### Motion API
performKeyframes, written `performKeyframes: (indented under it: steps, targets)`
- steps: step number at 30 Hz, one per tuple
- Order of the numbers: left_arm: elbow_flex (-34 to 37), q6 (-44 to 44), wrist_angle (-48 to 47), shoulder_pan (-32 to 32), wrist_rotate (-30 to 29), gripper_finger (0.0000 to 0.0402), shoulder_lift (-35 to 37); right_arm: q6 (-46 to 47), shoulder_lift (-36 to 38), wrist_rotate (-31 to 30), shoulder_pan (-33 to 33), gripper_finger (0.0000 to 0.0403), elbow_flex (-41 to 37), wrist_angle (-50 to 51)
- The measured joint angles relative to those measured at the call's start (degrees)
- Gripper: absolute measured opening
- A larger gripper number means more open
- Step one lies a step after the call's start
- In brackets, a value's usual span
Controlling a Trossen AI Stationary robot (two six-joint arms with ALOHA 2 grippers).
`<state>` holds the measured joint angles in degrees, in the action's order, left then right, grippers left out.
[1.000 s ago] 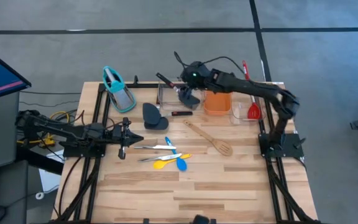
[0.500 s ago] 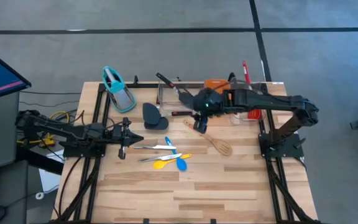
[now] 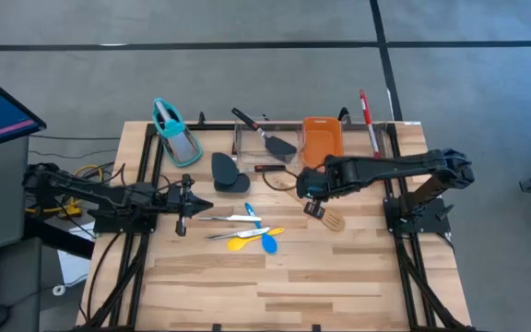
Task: Pick & Place Kitchen Items
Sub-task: Put the wooden spatula in the right transparent bin
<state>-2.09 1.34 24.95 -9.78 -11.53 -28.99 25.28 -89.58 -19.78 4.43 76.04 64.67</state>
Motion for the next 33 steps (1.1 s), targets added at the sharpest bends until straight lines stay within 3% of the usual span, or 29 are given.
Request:
performKeyframes:
  steps: [9,17,25,33]
  targets:
    - [0.00,0.50,-0.02,0.00,0.00,0.0003,0.00,9.23,8.31,-1.64,3.72,0.0001,-16.85,-13.73]
    - [0.00,0.66,-0.02,0.00,0.00,0.0003,0.00,21.33,16.28,-7.88,9.51,0.0001,-28.76,-23.82]
    - [-0.04,6.64,-0.04,0.04,-0.65,0.0003,-2.14,39.78,14.37,-10.29,14.61,0.0000,-35.68,-23.59]
    - [-6.38,6.36,-0.46,2.14,0.16,0.0003,-14.19,50.15,10.67,-10.20,20.34,0.0000,-37.13,-23.06]
